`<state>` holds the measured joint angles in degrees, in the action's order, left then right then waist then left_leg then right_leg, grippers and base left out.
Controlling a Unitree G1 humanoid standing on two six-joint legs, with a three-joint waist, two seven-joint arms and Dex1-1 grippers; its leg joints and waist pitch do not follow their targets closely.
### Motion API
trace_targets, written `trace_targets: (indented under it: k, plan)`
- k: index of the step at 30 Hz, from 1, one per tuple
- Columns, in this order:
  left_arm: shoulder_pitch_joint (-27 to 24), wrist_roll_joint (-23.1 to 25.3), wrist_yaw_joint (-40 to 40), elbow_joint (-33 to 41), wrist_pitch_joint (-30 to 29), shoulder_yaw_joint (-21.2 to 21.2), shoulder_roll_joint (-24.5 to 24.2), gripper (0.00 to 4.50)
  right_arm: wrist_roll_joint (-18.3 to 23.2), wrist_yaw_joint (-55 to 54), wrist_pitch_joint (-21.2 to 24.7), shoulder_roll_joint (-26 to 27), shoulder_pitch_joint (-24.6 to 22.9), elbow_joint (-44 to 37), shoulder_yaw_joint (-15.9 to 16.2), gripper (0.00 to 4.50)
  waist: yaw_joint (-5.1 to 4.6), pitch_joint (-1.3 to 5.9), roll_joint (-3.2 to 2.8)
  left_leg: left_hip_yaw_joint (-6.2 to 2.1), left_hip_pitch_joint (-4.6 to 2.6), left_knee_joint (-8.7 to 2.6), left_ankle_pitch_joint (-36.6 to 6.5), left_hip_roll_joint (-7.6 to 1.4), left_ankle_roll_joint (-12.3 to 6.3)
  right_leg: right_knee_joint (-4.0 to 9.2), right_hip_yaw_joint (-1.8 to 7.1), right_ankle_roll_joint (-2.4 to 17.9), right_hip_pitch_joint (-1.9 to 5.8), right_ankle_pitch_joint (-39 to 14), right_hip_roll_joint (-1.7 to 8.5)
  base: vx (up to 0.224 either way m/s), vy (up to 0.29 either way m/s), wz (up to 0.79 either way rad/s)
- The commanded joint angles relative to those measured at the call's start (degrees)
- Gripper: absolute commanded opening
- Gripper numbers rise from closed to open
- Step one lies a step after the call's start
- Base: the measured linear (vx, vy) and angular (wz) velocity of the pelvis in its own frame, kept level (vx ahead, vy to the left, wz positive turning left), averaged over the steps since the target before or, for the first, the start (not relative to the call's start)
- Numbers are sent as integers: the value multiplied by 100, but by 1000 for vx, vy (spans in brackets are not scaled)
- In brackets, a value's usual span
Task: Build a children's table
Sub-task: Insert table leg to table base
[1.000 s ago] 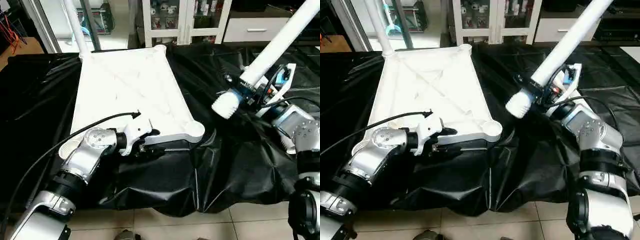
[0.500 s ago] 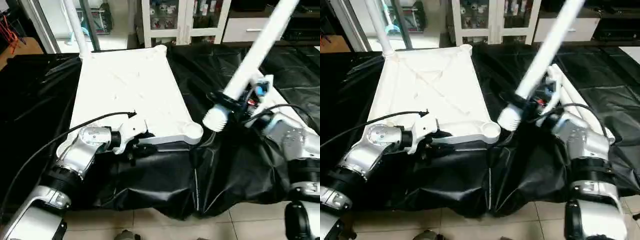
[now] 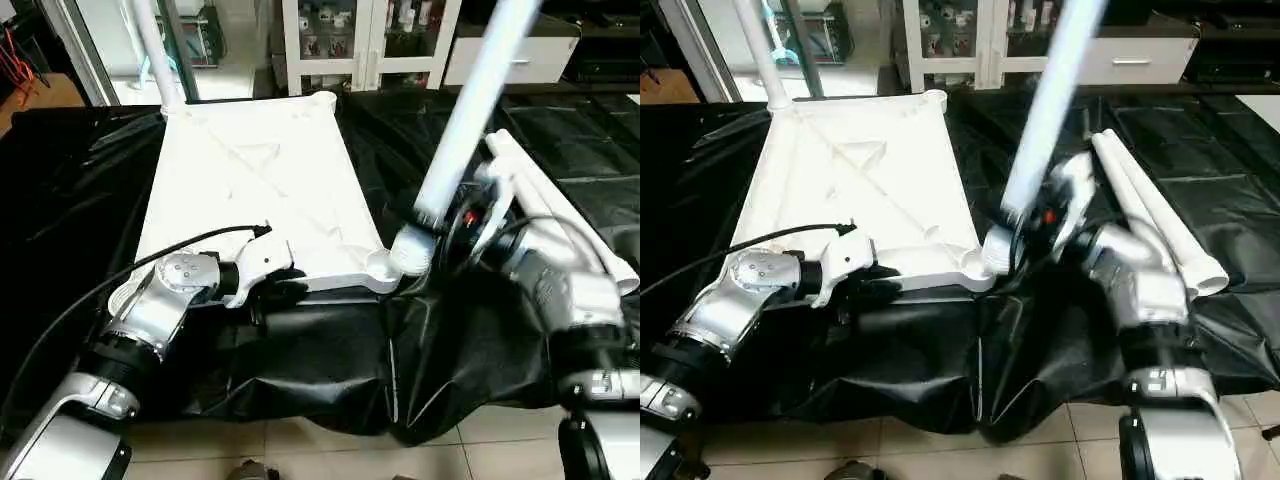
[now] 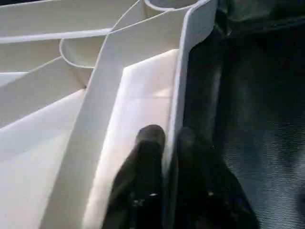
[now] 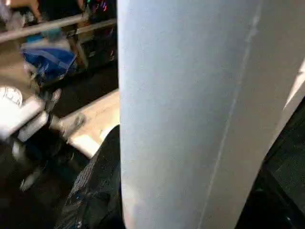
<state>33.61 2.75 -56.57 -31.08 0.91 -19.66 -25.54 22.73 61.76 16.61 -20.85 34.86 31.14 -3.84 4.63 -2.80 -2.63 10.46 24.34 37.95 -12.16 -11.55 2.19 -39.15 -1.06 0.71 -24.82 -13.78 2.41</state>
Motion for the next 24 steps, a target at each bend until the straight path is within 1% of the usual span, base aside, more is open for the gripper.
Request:
trace_targets:
  k: [1, 2, 3, 4, 5, 6, 7, 8, 9, 10, 11, 12, 13, 14, 16, 17, 19, 20, 22, 24]
  plan:
    - [-308, 302, -43, -41, -238, -417, -30, 34, -82, 170, -271, -52, -8, -123, 50, 188, -69, 445, 135, -45, -193, -322, 571, -169, -891, 308, 171, 1522, 399, 1645, 417, 0, 0, 0]
    - [-341, 319, -67, 34, -283, -444, -40, 34, -129, 212, -362, -66, -21, -84, 87, 188, -80, 431, 138, -46, -188, -328, 562, -162, -887, 312, 170, 1521, 399, 1603, 413, 0, 0, 0]
    - [-365, 338, -95, 91, -310, -467, -50, 34, -171, 231, -451, -76, -23, -34, 109, 188, -87, 433, 138, -45, -190, -331, 544, -163, -881, 316, 168, 1522, 399, 1559, 413, 0, 0, 0]
    - [-465, 324, -280, 308, -364, -537, -84, 18, -246, 290, -634, -96, -28, 100, 139, 188, -109, 426, 139, -46, -192, -340, 503, -167, -872, 325, 171, 1521, 400, 1465, 421, 0, 0, 0]
    - [-516, 299, -392, 416, -378, -569, -101, 18, -264, 315, -693, -102, -28, 157, 139, 188, -145, 388, 147, -42, -188, -360, 395, -165, -853, 356, 171, 1545, 390, 1290, 427, 0, 0, 0]
    - [-529, 297, -412, 440, -382, -572, -102, 12, -270, 324, -718, -104, -26, 180, 142, 188, -172, 386, 140, -43, -206, -370, 325, -166, -820, 377, 172, 1557, 397, 1141, 425, 0, 0, 0]
    - [-556, 292, -455, 491, -390, -579, -106, 8, -282, 346, -775, -109, -20, 229, 149, 188, -183, 389, 138, -42, -212, -370, 328, -168, -813, 377, 175, 1567, 402, 1129, 424, 0, 0, 0]
    - [-651, 212, -665, 636, -319, -620, -131, 4, -322, 376, -997, -94, 3, 432, 139, 188, -203, 372, 148, -36, -216, -378, 296, -168, -814, 391, 176, 1587, 394, 1089, 420, 0, 0, 0]
    - [-684, 175, -735, 694, -318, -628, -134, 1, -319, 376, -1064, -73, 18, 508, 119, 188, -212, 372, 146, -37, -215, -378, 257, -169, -809, 390, 178, 1601, 397, 1065, 430, 0, 0, 0]
    - [-746, 91, -869, 802, -323, -642, -140, 0, -295, 379, -1157, -26, 48, 632, 71, 188, -227, 355, 144, -29, -233, -397, 133, -166, -770, 424, 184, 1620, 401, 904, 437, 0, 0, 0]
    - [-746, 91, -869, 802, -323, -642, -140, 0, -295, 379, -1157, -26, 48, 632, 71, 188, -235, 334, 150, -25, -237, -411, 73, -162, -752, 441, 183, 1623, 402, 818, 425, 0, 0, 0]
    - [-773, 54, -920, 860, -345, -650, -153, 0, -276, 401, -1150, -10, 49, 632, 60, 188, -237, 325, 145, -24, -264, -433, -19, -171, -711, 459, 183, 1606, 408, 687, 424, 0, 0, 0]
    - [-841, 16, -988, 1022, -370, -691, -182, 0, -178, 529, -1015, 49, 47, 602, 58, 188, -245, 317, 169, -20, -268, -440, -36, -172, -704, 462, 187, 1601, 414, 661, 423, 0, 0, 0]
    - [-862, 27, -989, 1075, -386, -698, -186, 0, -135, 646, -940, 63, 30, 569, 89, 188, -240, 325, 151, -24, -282, -449, -26, -183, -712, 460, 185, 1600, 419, 662, 430, 0, 0, 0]
    - [-881, 85, -939, 1128, -406, -670, -165, 0, -105, 912, -897, 70, -25, 542, 174, 188, -238, 343, 143, -19, -292, -442, 130, -188, -784, 438, 182, 1623, 422, 897, 416, 0, 0, 0]
    - [-884, 101, -916, 1141, -412, -657, -155, 0, -108, 996, -897, 62, -52, 530, 207, 188, -237, 342, 173, -13, -278, -436, 220, -184, -860, 420, 178, 1635, 429, 1047, 412, 0, 0, 0]
    - [-881, 145, -874, 1153, -435, -645, -155, 0, -144, 1164, -950, 27, -91, 606, 299, 188, -231, 337, 154, -8, -288, -440, 258, -196, -919, 429, 167, 1630, 407, 1039, 424, 0, 0, 0]
    - [-880, 149, -870, 1153, -435, -645, -155, 0, -145, 1171, -953, 25, -92, 611, 302, 188, -237, 331, 177, -3, -293, -447, 247, -199, -918, 436, 165, 1628, 404, 1005, 421, 0, 0, 0]
    - [-883, 177, -843, 1155, -444, -623, -157, 0, -158, 1292, -1003, 4, -106, 691, 344, 188, -237, 333, 169, 3, -307, -451, 243, -202, -912, 438, 162, 1654, 400, 966, 432, 0, 0, 0]
    - [-893, 183, -840, 1158, -460, -603, -166, 0, -296, 1442, -1206, -43, -151, 776, 417, 188, -242, 332, 170, 2, -308, -453, 249, -206, -913, 439, 162, 1659, 401, 963, 443, 0, 0, 0]
